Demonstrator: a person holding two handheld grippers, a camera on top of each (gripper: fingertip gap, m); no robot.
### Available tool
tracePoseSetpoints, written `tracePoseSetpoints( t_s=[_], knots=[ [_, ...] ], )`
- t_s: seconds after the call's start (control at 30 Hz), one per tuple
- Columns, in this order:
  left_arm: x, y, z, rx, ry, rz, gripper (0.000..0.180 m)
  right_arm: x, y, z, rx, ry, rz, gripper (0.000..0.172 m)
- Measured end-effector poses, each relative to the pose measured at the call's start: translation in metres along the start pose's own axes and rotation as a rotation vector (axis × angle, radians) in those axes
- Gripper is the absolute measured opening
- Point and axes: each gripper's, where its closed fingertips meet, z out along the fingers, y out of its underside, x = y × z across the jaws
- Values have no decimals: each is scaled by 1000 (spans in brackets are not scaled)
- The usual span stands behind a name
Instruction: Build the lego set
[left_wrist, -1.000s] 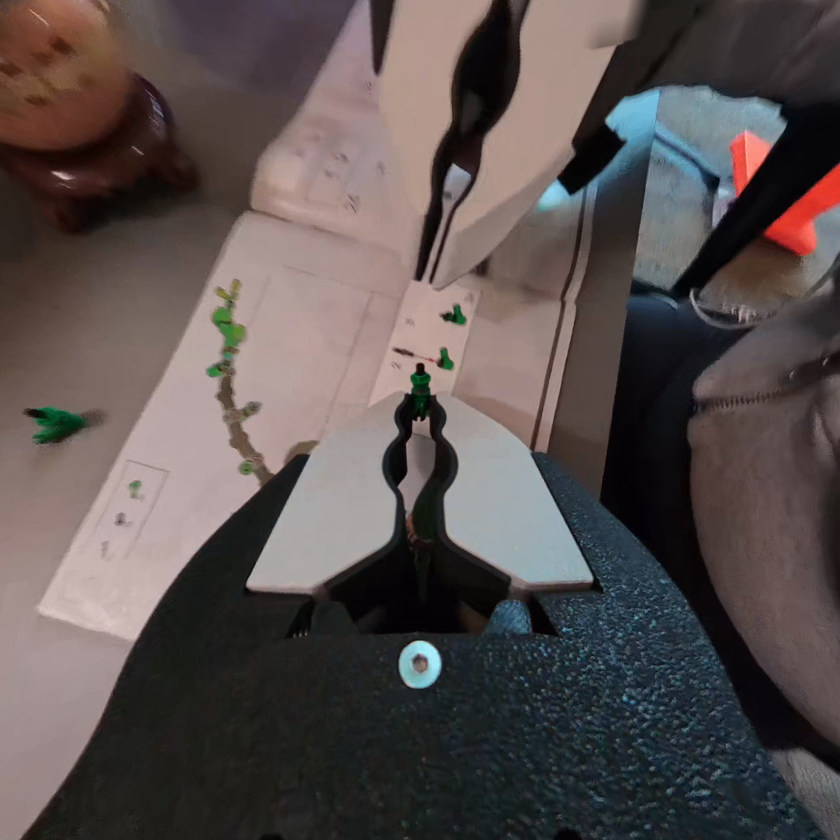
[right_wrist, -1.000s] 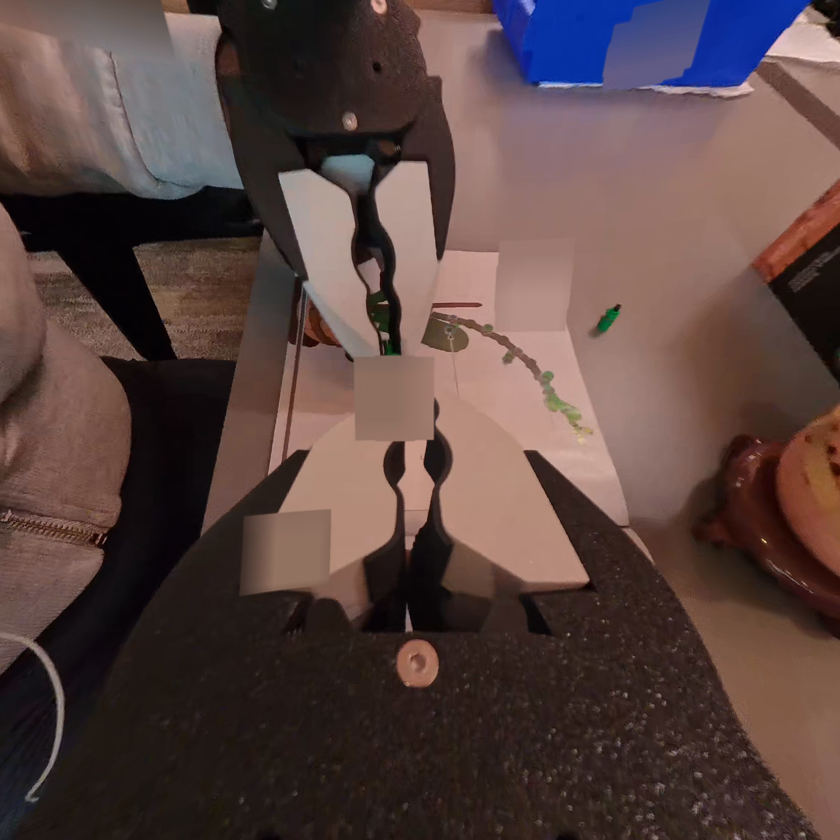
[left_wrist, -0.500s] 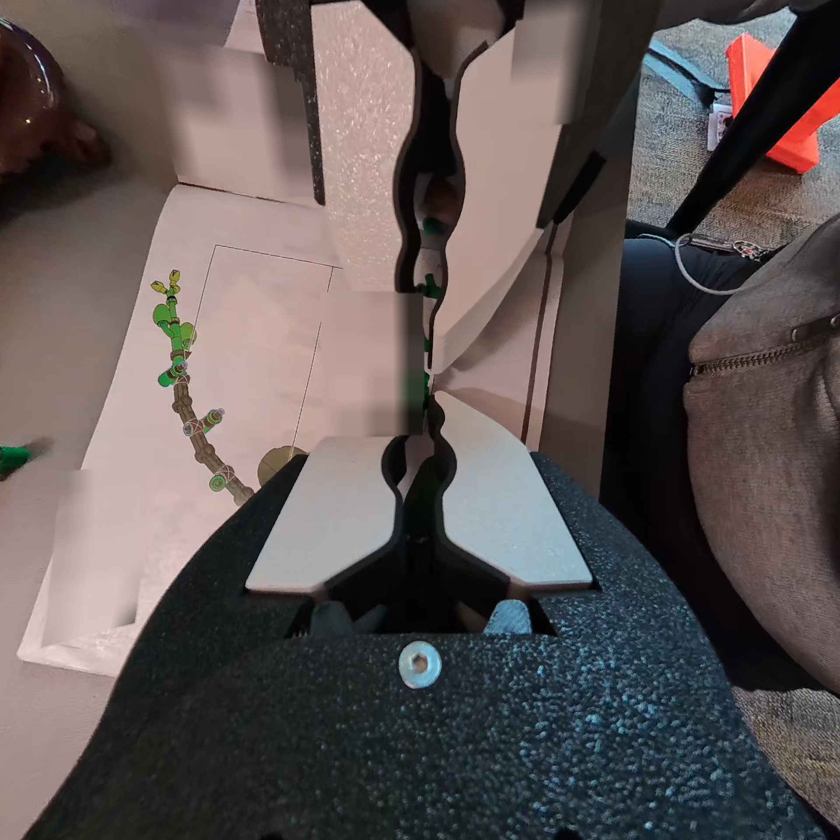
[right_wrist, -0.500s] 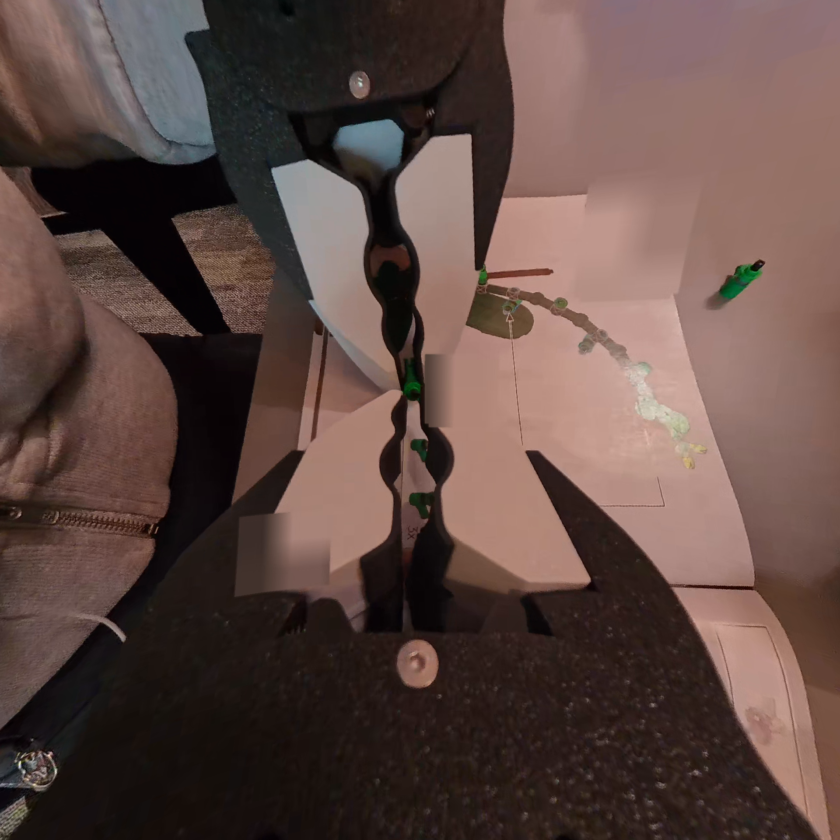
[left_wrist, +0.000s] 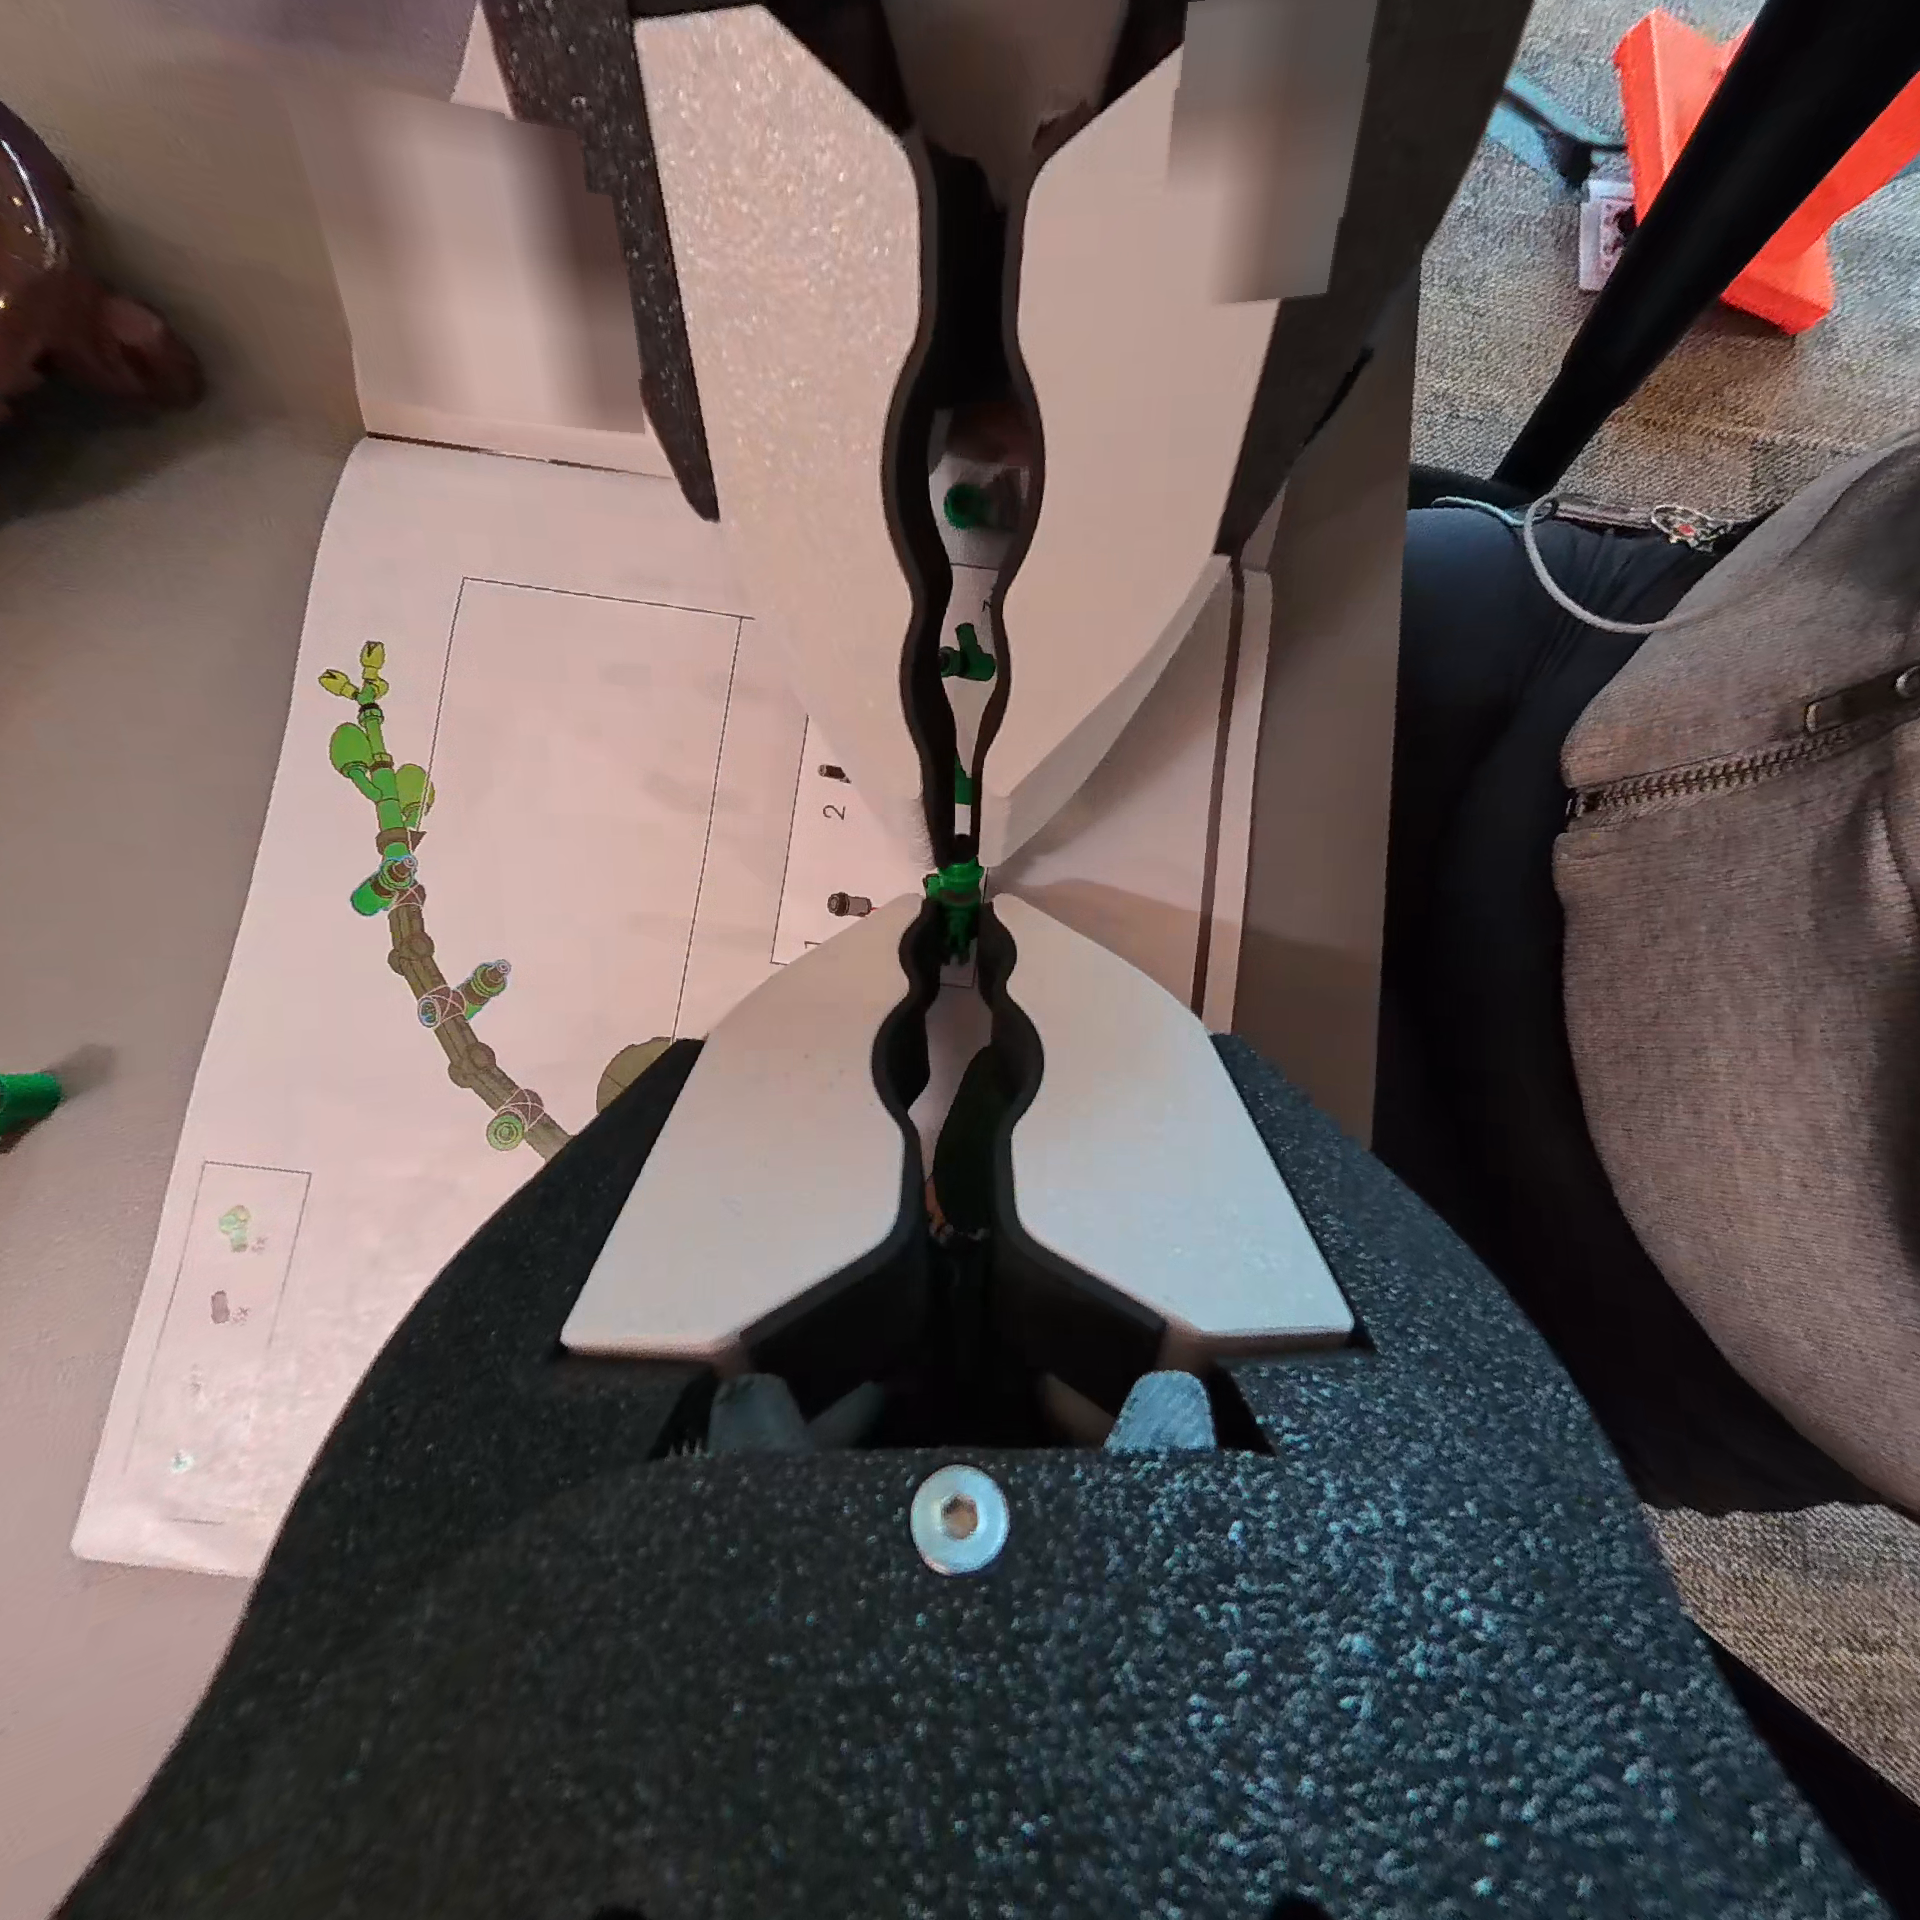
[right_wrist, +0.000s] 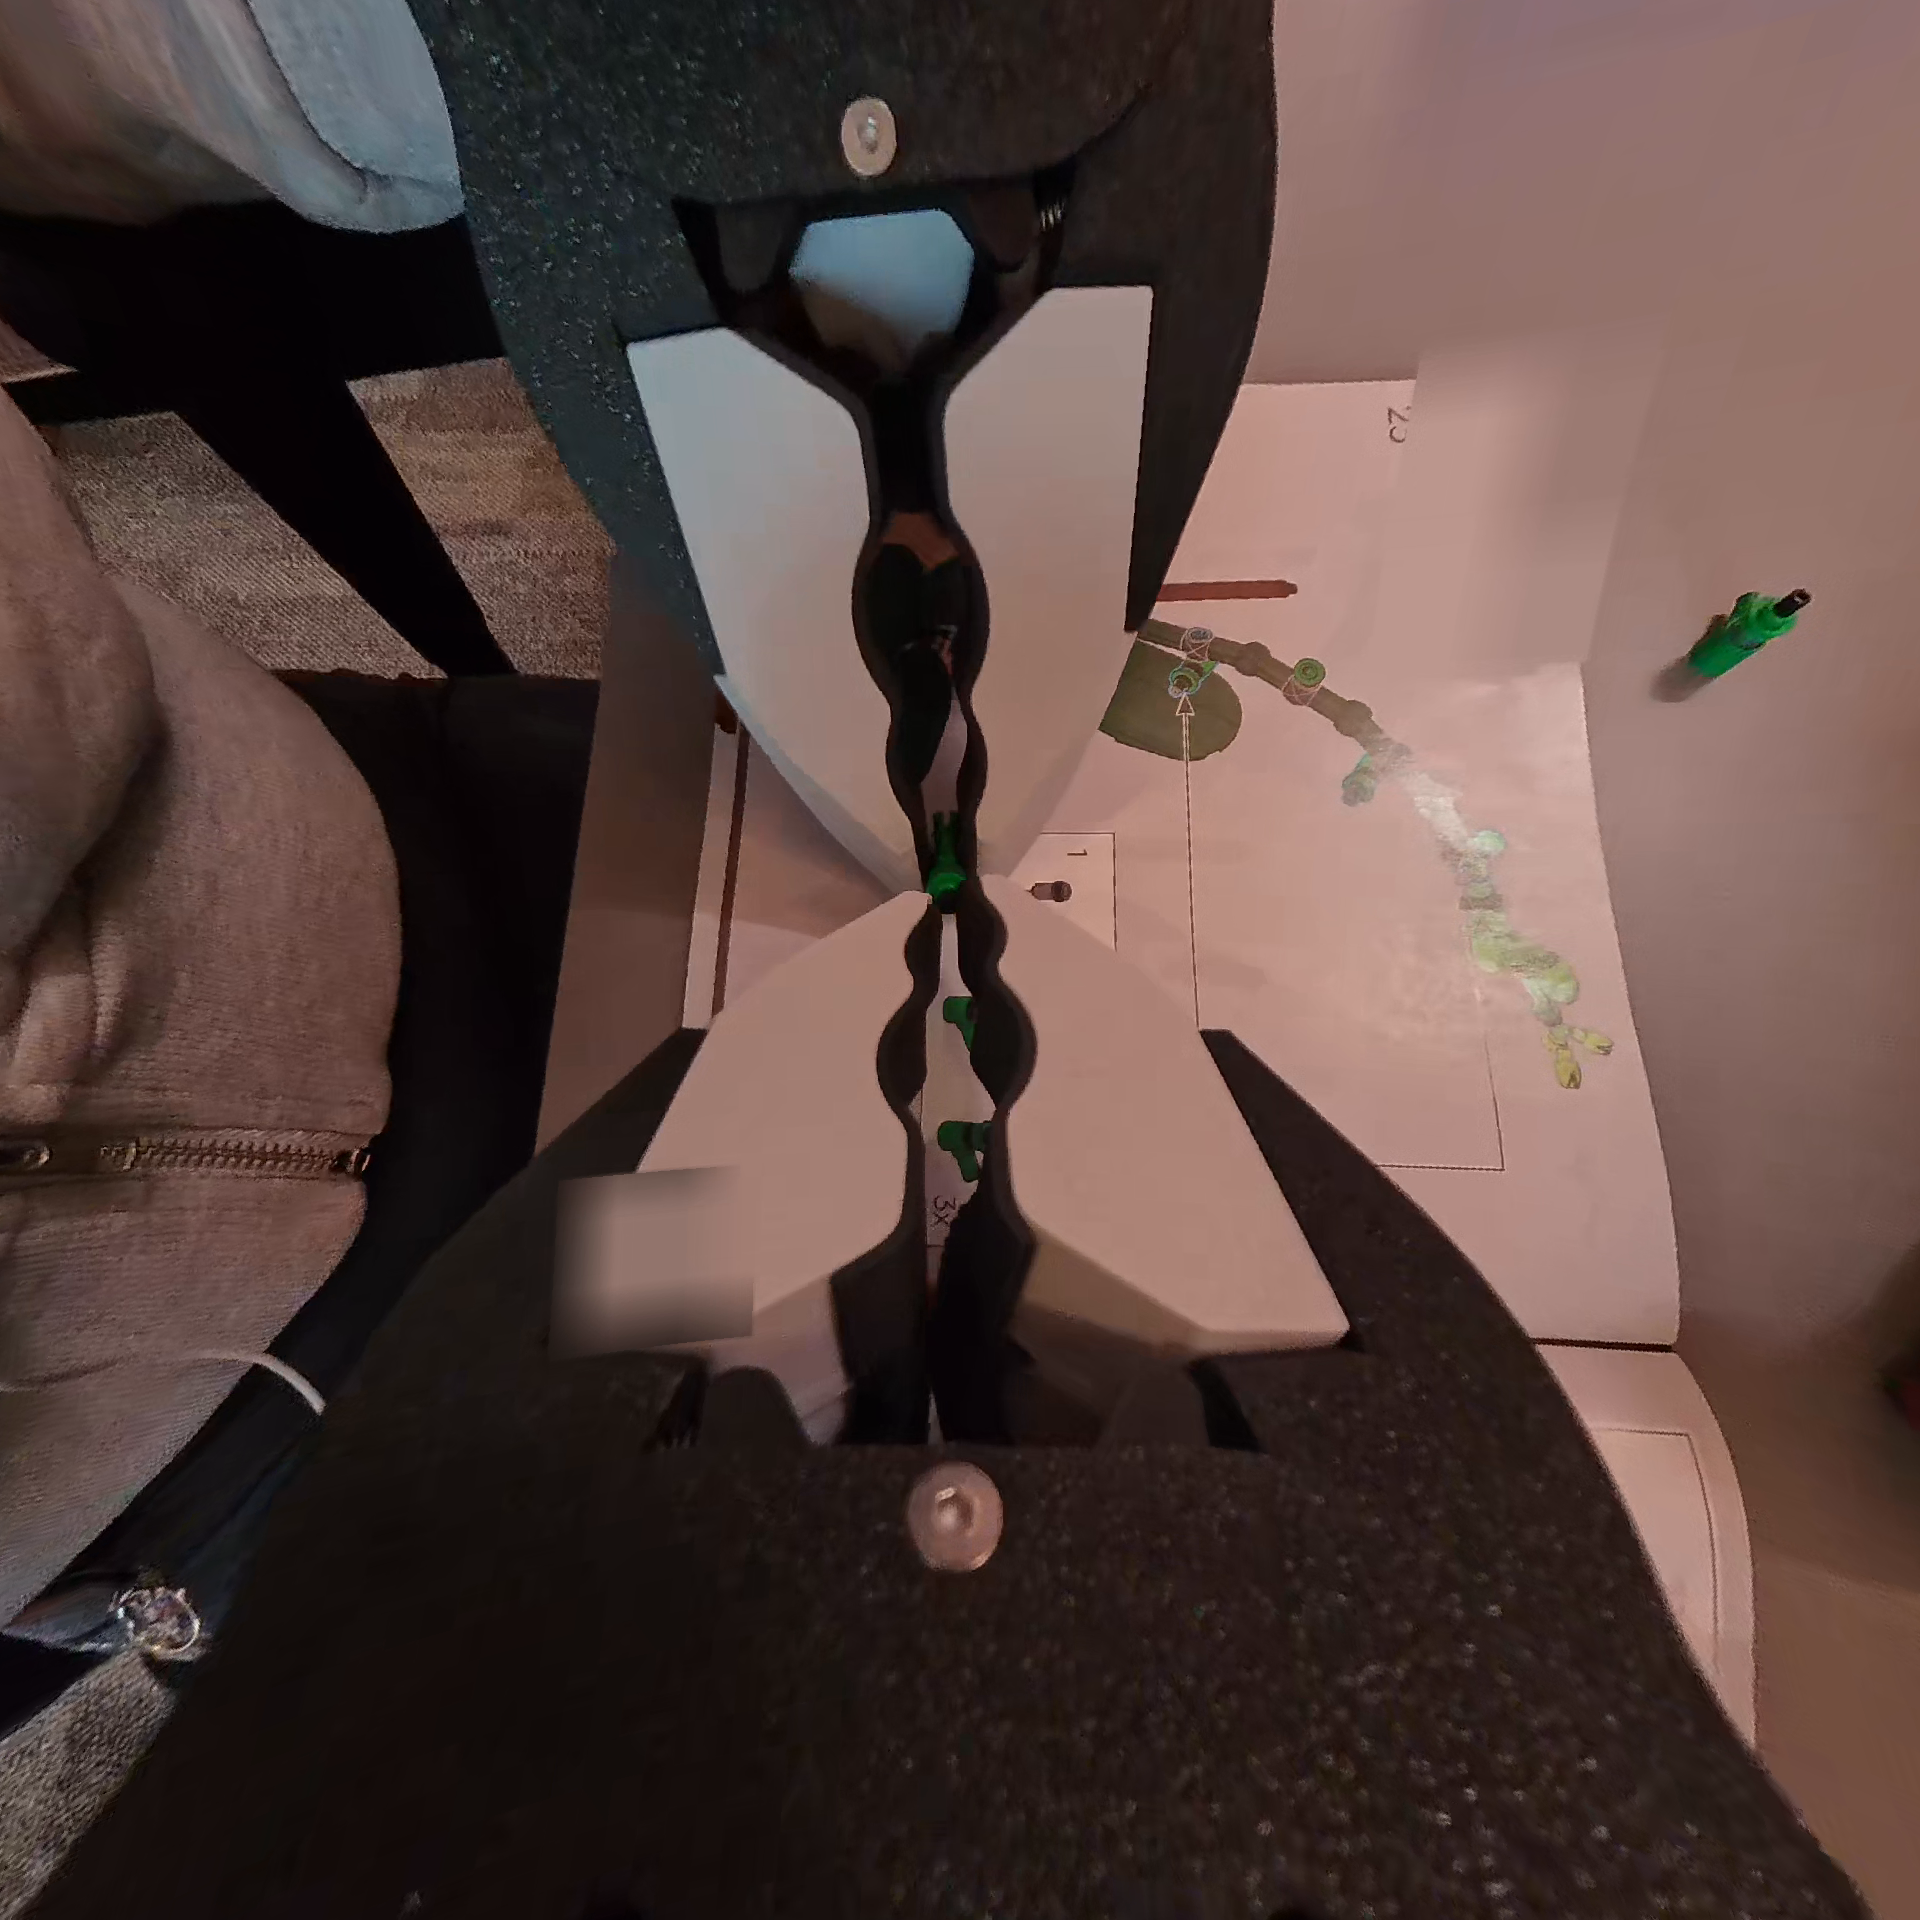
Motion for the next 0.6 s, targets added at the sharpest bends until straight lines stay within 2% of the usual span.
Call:
tracePoseSetpoints(
  t_s=[0.43, 0.6],
  knots=[
    [0, -1, 0, 69, 9, -29, 6, 0, 0, 2, -203, 54, -14, 2],
    [0, 0, 0, 86, 10, -39, 6, -1, 0, 2, -197, 55, 12, 2]
  ],
)
